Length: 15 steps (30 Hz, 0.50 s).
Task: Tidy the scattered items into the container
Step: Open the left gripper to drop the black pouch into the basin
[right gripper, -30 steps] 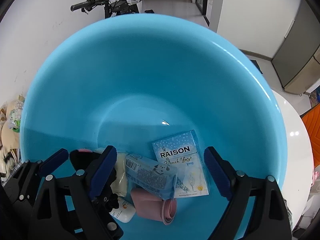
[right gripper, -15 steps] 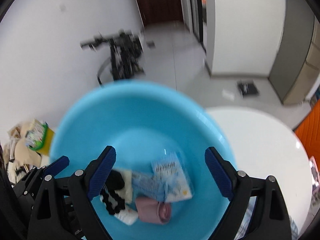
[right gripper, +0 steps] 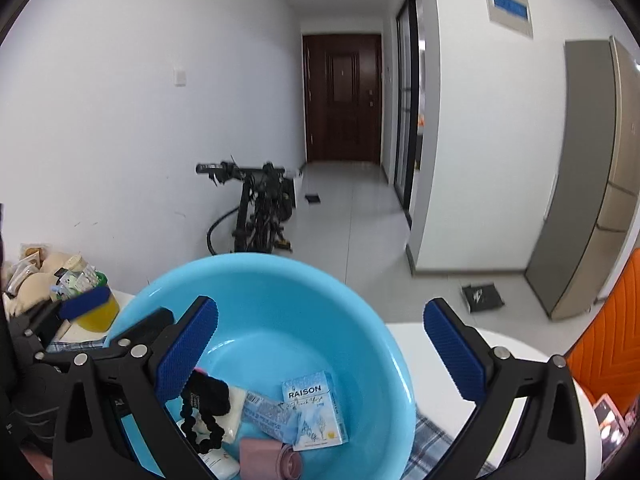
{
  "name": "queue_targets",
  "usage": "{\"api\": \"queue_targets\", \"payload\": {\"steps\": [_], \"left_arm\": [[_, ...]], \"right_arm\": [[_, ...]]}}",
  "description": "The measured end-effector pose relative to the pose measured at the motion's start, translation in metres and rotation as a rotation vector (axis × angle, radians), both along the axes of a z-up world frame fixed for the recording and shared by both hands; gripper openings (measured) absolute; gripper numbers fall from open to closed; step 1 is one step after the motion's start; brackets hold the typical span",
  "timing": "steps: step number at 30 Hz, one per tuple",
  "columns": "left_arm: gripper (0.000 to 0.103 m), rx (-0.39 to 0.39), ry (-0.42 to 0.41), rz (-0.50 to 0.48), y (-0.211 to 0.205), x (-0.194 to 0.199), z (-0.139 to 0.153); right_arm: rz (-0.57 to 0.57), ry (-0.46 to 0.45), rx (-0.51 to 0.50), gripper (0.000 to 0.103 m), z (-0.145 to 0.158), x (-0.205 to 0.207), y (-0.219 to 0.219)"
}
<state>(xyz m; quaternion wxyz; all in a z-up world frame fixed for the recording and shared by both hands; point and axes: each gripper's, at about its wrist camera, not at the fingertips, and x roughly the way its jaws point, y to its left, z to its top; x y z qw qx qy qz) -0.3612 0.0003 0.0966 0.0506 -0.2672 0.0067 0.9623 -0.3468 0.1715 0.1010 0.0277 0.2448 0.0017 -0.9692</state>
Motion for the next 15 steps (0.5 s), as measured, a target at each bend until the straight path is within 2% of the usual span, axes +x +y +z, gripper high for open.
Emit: {"api": "queue_targets", "payload": {"steps": [1, 2, 5, 7, 12, 15], "left_arm": [[0.101, -0.016, 0.009, -0.002, 0.001, 0.003, -0.001], [0.103, -0.023, 0.014, 0.0, -0.002, 0.003, -0.001], [0.103, -0.032, 0.02, 0.031, -0.005, 0.004, -0.001], [0.103, -0.03, 0.023, 0.03, -0.006, 0.006, -0.002], [0.103, -0.001, 0.02, 0.012, -0.01, 0.011, -0.004], [0.103, 0.01, 0.028, -0.009, -0.007, 0.022, -0.001]], "right_arm": [[-0.001, 0.011, -0.001, 0.103, 0.0, 0.002, 0.0], [-0.008, 0.021, -0.005, 0.103, 0.0, 0.003, 0.001], [-0.045, 0.035, -0.02, 0.103, 0.0, 0.008, 0.003], [-0.027, 0.039, -0.029, 0.103, 0.003, 0.013, 0.004], [-0.015, 0.053, 0.063, 0.103, 0.006, 0.019, -0.003], [-0.008, 0.054, 0.064, 0.103, 0.005, 0.023, 0.0]]}}
